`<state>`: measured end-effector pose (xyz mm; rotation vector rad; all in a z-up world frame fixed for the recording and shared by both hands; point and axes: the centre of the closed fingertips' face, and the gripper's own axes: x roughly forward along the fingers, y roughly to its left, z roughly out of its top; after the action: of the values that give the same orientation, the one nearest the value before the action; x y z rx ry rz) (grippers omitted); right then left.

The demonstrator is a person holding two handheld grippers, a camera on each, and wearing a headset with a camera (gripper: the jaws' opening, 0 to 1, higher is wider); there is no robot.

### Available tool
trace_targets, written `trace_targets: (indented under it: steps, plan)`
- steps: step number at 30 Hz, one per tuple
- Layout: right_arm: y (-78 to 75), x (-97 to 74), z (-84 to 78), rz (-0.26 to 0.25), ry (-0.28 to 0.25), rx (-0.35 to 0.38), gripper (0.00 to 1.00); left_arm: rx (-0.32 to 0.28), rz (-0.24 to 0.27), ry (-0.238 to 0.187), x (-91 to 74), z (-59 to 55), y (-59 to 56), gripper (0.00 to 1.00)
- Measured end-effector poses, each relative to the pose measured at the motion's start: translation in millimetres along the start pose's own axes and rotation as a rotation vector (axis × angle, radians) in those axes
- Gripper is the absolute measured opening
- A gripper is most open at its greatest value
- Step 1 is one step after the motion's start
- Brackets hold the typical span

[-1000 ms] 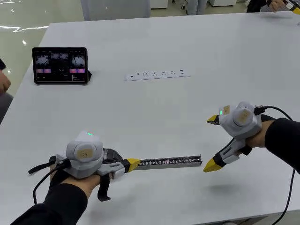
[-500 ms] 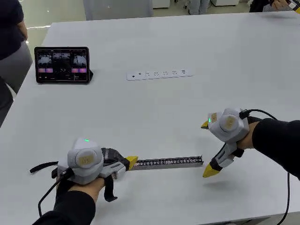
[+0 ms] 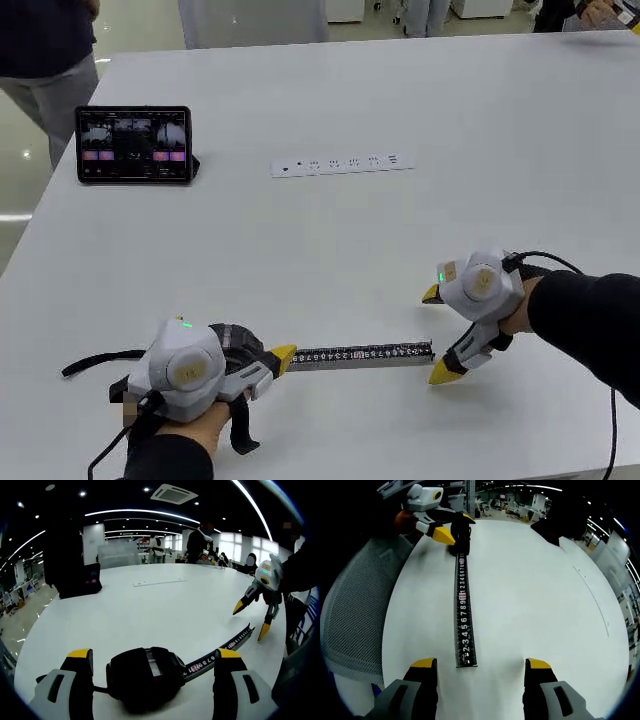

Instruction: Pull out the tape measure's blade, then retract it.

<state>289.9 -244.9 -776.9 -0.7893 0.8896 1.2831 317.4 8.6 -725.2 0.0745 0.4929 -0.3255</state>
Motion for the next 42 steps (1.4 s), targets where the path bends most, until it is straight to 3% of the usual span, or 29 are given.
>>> trace_targets:
  steps: [13, 28, 38, 42]
  plan:
    - [8.0, 2.1, -1.4, 0.026, 0.011, -0.024, 0.41, 0.004, 0.006, -0.017, 3.8, 1.9, 1.1, 0.99]
    - [9.6, 1.1, 0.1, 0.016, -0.005, -0.024, 0.25, -0.001, 0.029, -0.022, 5.2, 3.0, 3.5, 0.99]
    - [15.4, 2.2, 2.5, 0.026, 0.003, -0.057, 0.14, -0.017, 0.046, -0.021, 4.6, 0.5, 6.3, 0.99]
    - [13.7, 2.9, 2.8, 0.035, 0.016, -0.033, 0.11, -0.019, 0.048, -0.019, 4.2, -0.4, 6.2, 0.99]
